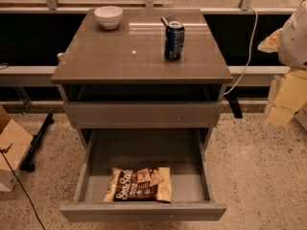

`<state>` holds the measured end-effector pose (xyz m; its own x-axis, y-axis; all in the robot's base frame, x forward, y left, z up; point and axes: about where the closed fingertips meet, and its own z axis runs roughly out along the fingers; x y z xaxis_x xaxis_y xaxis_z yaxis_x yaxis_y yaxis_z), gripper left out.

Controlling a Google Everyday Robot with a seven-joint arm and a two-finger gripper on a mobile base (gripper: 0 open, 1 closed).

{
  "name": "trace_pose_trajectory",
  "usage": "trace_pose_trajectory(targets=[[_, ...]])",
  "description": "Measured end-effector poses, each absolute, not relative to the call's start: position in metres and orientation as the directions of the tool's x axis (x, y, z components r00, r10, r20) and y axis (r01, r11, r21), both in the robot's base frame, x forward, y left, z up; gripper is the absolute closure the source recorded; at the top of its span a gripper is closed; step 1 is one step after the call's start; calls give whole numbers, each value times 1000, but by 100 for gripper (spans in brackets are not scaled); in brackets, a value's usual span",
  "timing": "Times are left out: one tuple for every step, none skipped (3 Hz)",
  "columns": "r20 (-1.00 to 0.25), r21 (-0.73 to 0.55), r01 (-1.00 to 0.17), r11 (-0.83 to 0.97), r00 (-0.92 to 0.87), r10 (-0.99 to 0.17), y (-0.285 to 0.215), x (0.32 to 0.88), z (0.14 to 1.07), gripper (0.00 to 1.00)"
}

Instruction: Pick brown chip bag from middle drawer and place on counter

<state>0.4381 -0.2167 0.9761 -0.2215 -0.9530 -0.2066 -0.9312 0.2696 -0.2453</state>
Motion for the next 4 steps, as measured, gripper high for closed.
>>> trace_pose_trajectory(targets=[[-208,-248,-930,270,-221,-953,-216,438,977,0],[-270,-252,-933,257,-187,-944,-203,439,958,0],[-341,-277,-927,254,-152,-928,-191,445,942,0],[-348,-289,-922,257,-149,-926,-190,447,943,0]])
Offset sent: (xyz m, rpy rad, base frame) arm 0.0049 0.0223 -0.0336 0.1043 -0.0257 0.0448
